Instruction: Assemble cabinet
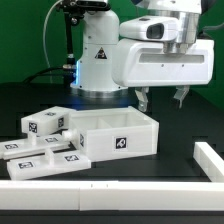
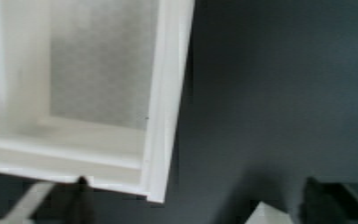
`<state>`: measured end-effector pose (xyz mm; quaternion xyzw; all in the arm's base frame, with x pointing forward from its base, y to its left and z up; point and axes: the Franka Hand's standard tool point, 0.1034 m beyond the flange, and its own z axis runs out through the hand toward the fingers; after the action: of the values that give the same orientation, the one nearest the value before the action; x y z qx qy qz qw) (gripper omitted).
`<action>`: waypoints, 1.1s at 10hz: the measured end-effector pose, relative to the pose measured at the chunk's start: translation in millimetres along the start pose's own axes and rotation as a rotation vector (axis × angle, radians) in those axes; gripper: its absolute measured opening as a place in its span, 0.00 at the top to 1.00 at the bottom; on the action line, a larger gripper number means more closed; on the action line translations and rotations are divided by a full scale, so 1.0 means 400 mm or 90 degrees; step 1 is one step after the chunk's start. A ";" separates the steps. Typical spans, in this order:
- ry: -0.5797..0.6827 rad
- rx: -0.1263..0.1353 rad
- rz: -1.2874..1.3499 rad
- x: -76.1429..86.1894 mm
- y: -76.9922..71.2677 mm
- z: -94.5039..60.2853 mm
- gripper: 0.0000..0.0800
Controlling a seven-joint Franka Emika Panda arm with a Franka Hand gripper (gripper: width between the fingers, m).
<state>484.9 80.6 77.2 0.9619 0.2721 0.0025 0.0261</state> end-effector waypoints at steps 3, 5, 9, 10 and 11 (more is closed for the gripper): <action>-0.015 0.007 0.026 -0.037 0.023 0.043 0.01; -0.030 0.012 0.048 -0.057 -0.012 0.096 0.00; -0.027 0.013 0.054 -0.057 -0.012 0.105 0.15; -0.027 0.013 0.057 -0.057 -0.012 0.105 0.15; -0.025 0.013 0.076 -0.056 -0.012 0.104 0.38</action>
Offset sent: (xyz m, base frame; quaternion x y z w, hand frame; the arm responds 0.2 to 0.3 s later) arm -0.0244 0.0024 -0.0392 0.0246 -0.0038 0.0233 0.9994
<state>464.1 71.1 35.6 0.9765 0.2139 -0.0176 0.0217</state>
